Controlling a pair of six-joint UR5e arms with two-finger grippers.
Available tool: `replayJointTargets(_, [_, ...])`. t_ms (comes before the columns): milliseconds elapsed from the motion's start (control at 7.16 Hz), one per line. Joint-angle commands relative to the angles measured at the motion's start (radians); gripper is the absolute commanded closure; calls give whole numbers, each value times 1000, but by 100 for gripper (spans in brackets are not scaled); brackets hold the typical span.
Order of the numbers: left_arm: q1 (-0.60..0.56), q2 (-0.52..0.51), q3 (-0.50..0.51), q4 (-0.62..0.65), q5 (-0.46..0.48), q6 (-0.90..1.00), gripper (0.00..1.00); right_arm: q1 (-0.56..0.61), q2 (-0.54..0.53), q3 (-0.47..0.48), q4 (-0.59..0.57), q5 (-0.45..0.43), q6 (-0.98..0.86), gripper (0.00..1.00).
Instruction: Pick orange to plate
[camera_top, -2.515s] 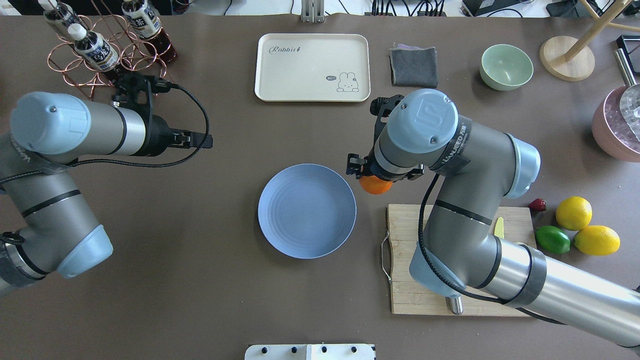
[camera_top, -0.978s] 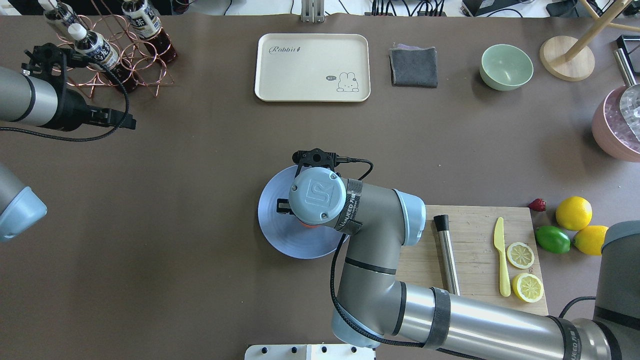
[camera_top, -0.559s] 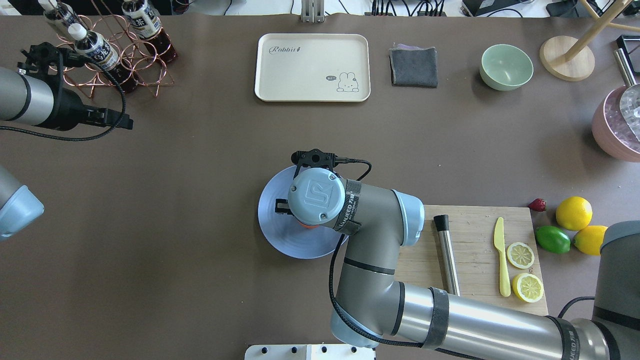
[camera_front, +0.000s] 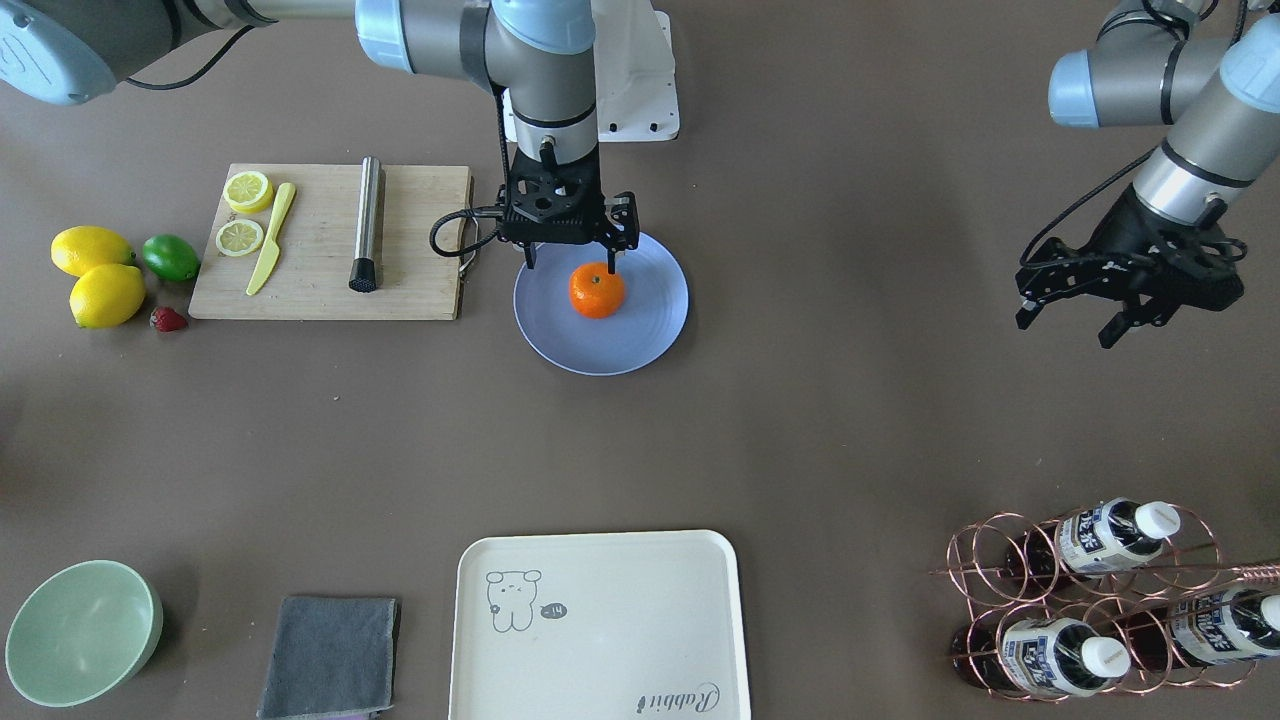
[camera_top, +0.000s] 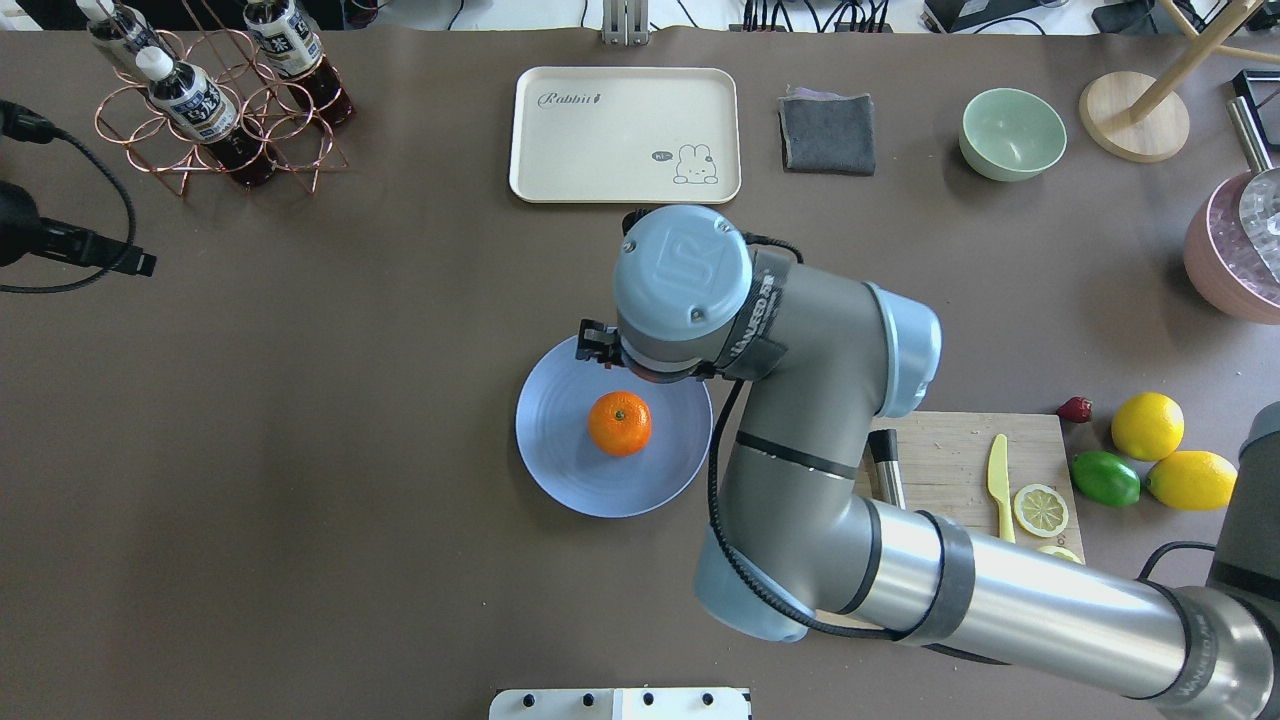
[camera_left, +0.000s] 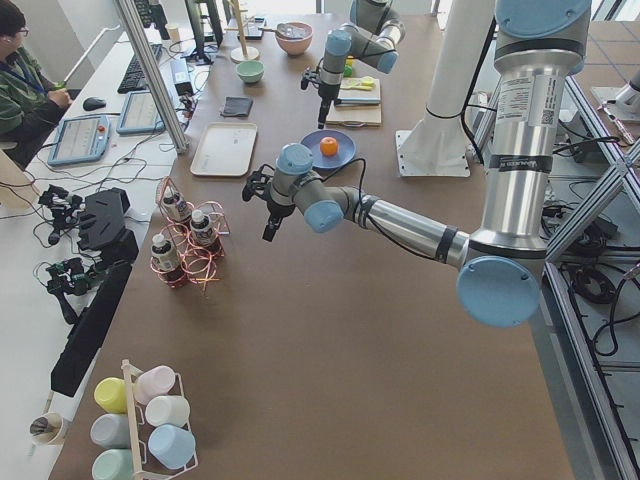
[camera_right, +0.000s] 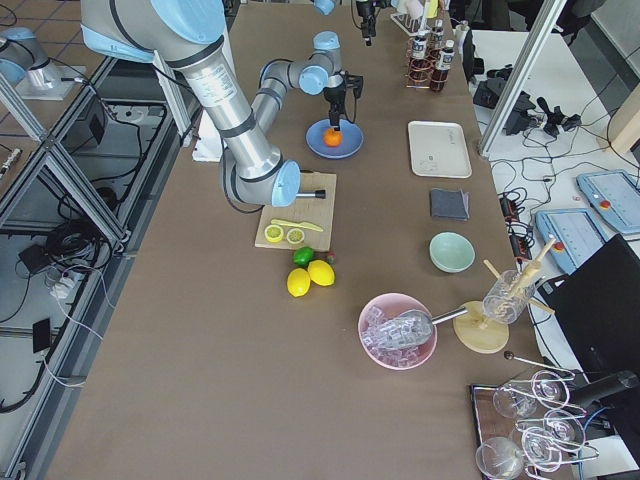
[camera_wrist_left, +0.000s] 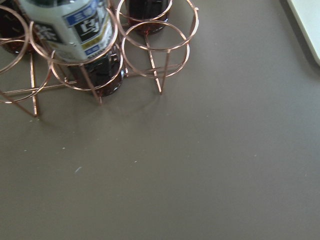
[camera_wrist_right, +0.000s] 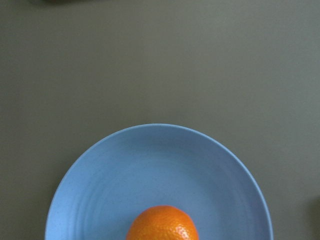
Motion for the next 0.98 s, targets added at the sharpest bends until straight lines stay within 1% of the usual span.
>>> replayJointTargets(0, [-147, 96, -3, 61, -15, 284, 2, 186, -120, 132, -49, 173, -181, 0])
replayJointTargets(140, [-239, 93, -10, 164, -15, 418, 2, 301, -225, 197, -51, 262, -322, 0])
replayJointTargets(279, [-341, 80, -11, 305, -15, 575, 2, 396, -334, 240, -46, 340, -475, 0])
replayJointTargets(419, [-438, 43, -10, 440, -17, 721, 2, 493, -405, 244, -46, 407, -605, 0])
replayJointTargets(559, [-483, 41, -8, 498, -17, 791, 2, 585, -494, 244, -43, 447, -732, 0])
replayJointTargets(699, [-497, 56, 3, 497, -18, 795, 2, 715, -580, 220, -49, 494, -941, 0])
replayJointTargets(838, [-499, 78, 0, 497, -50, 787, 2, 869, -623, 130, -54, 540, -1200, 0])
